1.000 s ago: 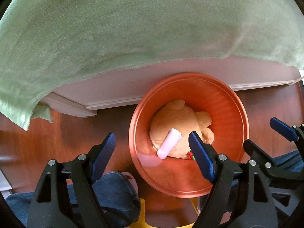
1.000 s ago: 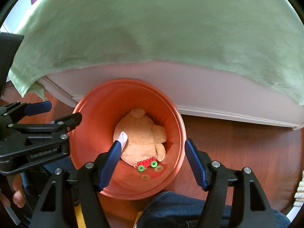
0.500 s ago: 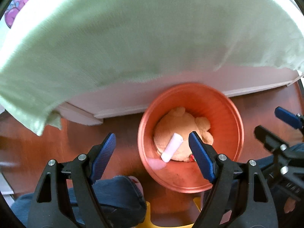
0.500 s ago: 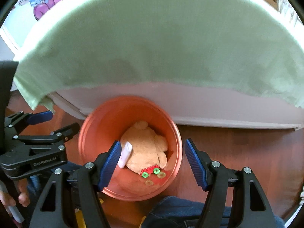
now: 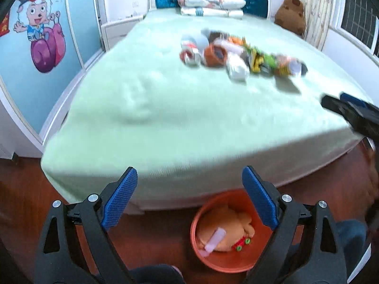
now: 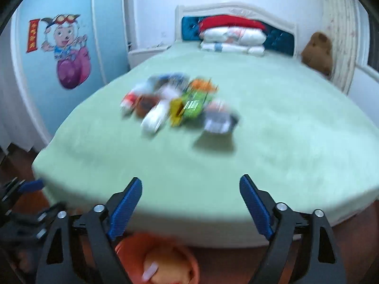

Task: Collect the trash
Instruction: 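Grasp the white tissue with the left gripper while the right gripper grasps the drink pouch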

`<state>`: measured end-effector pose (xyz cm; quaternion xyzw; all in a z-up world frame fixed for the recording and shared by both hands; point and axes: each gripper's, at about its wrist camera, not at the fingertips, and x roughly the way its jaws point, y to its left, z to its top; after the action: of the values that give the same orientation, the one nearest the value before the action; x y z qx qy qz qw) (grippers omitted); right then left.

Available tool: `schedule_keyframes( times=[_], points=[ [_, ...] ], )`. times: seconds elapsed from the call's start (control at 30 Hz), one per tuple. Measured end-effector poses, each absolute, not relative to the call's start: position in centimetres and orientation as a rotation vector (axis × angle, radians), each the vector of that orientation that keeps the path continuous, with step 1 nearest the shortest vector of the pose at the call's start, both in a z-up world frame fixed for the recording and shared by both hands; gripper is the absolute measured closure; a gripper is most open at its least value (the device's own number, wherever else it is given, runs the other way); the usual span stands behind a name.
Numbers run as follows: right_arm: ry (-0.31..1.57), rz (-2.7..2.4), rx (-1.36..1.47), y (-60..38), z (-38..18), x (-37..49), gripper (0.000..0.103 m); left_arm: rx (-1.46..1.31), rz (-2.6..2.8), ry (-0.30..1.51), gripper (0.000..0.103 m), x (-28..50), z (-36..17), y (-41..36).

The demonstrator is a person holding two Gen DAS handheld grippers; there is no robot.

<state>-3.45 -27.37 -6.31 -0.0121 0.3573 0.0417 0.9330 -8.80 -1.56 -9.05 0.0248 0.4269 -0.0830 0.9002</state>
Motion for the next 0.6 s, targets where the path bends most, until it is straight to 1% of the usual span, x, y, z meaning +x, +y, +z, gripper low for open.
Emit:
schedule_keyframes(
  times=[0.1,0.23,0.37,0.4,0.43,0.47,0.5,0.53,0.6],
  points=[
    [0.721,0.045,-0.025,-28.4,-5.7,1.2,0.019,0.043,-0.164,0.869,0.015,-7.9,-8.2,-1.2],
    [0.767,0.028,0.04,-29.6,-5.9,6.3,0.019,0.041,-0.151,0.869,0.015,-7.2,-7.9,-0.9],
    [0.81,0.02,0.086,-29.8,-6.9,9.0,0.019,0.041,-0.141,0.877,0.015,-6.5,-7.9,-0.5],
    [0.82,0.017,0.099,-29.8,-7.1,9.7,0.02,0.039,-0.14,0.879,0.015,-6.5,-7.9,-0.3],
    [0.84,0.01,0.116,-30.0,-7.4,10.3,0.024,0.037,-0.138,0.881,0.015,-6.3,-7.9,-0.3],
    [0.855,0.006,0.134,-30.3,-7.6,10.7,0.034,0.038,-0.137,0.881,0.015,-6.2,-7.9,-0.3],
    [0.87,0.01,0.149,-30.5,-7.9,11.0,0.04,0.04,-0.135,0.879,0.015,-6.2,-7.9,-0.2],
    [0.898,0.009,0.157,-30.6,-8.2,11.3,0.04,0.041,-0.135,0.878,0.015,-6.2,-7.8,-0.2],
    [0.928,0.018,0.163,-30.9,-8.9,11.2,0.044,0.039,-0.137,0.881,0.015,-5.8,-7.8,-0.3]
  ],
)
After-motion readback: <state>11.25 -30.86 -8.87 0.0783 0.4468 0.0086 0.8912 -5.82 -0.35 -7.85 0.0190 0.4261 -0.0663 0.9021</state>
